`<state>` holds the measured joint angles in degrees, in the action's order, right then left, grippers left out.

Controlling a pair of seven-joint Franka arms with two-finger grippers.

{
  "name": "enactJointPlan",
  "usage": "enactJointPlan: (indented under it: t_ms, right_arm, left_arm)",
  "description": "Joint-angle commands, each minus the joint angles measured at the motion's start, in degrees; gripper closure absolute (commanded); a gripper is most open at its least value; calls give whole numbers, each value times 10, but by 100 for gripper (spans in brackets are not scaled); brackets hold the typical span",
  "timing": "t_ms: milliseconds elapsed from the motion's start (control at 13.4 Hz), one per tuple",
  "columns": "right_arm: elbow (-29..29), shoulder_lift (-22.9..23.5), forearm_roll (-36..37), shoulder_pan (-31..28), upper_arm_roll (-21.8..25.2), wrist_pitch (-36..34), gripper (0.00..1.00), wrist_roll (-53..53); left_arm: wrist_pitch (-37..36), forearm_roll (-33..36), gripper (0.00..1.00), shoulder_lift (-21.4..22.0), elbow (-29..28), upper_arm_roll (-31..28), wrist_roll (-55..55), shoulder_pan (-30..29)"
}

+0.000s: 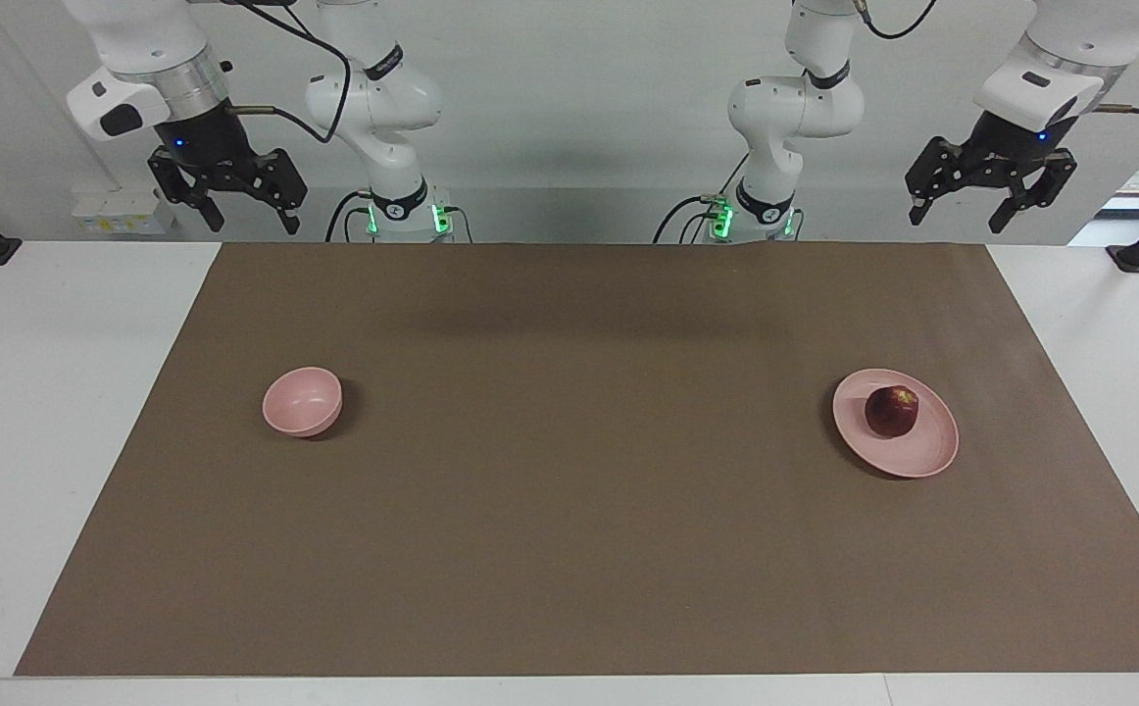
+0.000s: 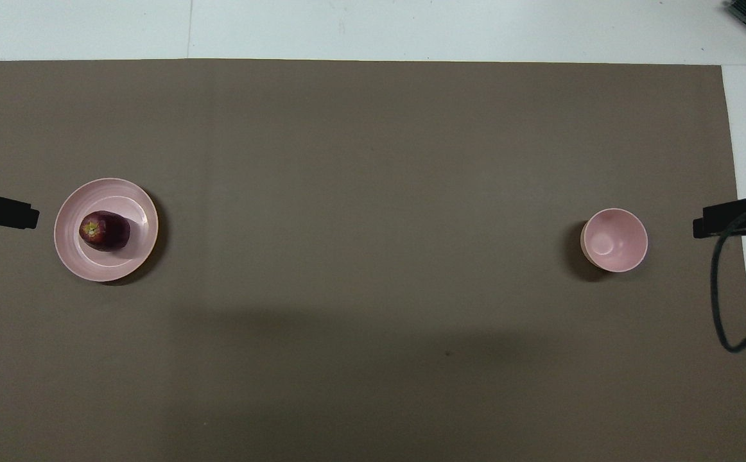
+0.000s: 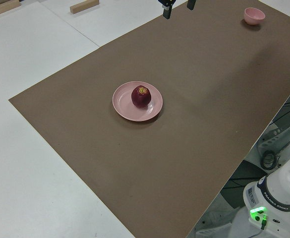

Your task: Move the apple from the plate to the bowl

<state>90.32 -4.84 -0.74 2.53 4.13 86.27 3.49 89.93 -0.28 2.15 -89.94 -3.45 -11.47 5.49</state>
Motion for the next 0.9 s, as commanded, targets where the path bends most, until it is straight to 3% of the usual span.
enactJointPlan:
  t_ms: [0,224,598,822]
  right_arm:
    - [14,-8,6,-8,-4,15,0,5]
    - [14,-8,6,-7,-4,15,0,6]
    - [16,-4,-5,-4,-5,22,0,3]
    - [28,0,-22,2,-5,28,0,6]
  left_arm:
    - [77,-12,0,-5,-65,0,-38,-18]
    - [170,-35,0,-9,-141,0,-84,-46]
    - [253,-54,0,-64,-175,0,-134,-77]
    - [330,-56,0,-87,-228,0,-136,-73]
